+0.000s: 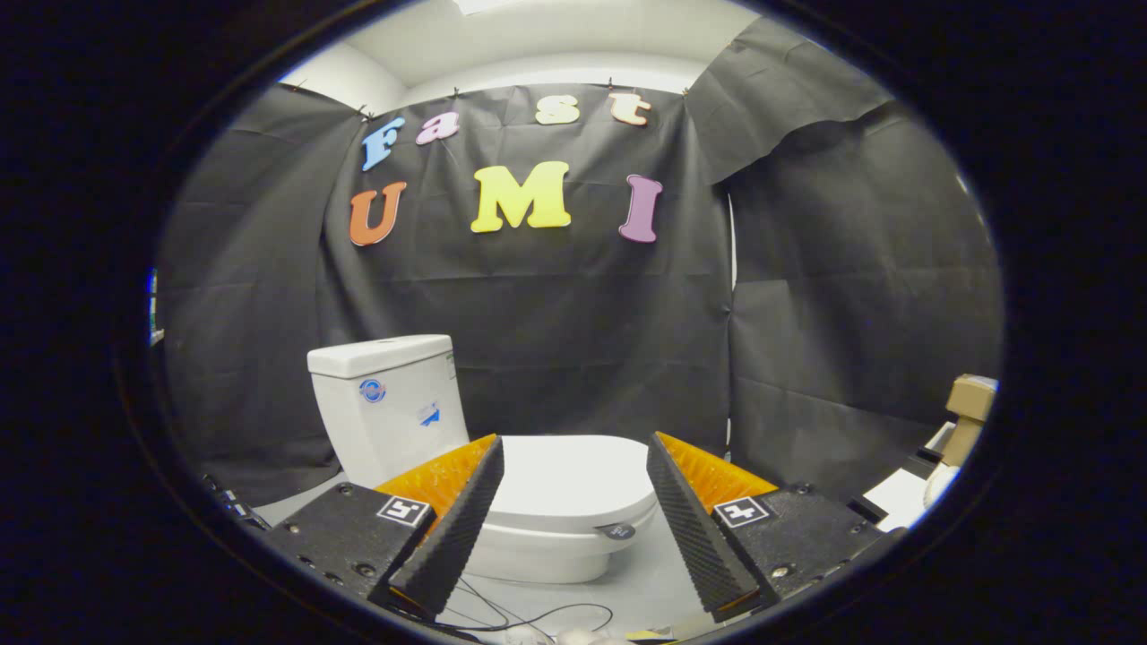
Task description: Open the toilet lid.
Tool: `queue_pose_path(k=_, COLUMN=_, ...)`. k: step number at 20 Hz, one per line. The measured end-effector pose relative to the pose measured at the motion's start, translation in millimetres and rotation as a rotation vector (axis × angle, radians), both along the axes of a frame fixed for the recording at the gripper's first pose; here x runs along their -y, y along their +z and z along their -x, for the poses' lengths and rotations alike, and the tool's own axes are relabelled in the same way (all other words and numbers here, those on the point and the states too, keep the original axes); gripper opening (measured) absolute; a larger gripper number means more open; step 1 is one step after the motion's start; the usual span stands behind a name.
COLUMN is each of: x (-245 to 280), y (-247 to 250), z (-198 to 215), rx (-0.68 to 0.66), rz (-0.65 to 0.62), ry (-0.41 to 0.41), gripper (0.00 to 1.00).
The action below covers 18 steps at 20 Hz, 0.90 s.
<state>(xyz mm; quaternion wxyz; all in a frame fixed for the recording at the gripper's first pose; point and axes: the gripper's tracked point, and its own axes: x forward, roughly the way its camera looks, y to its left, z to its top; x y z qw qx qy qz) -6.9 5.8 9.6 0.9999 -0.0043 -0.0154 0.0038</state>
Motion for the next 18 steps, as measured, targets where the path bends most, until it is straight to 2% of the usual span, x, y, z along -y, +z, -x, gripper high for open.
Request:
queue_pose_path(k=10, x=-1, y=6, z=-12, rx=0.009, rz=-0.004, ry=0.003, gripper=1.00)
queue_pose_path(k=18, x=20, y=-4, z=-65, rx=-0.030, rz=-0.051, ry=0.004, gripper=1.00)
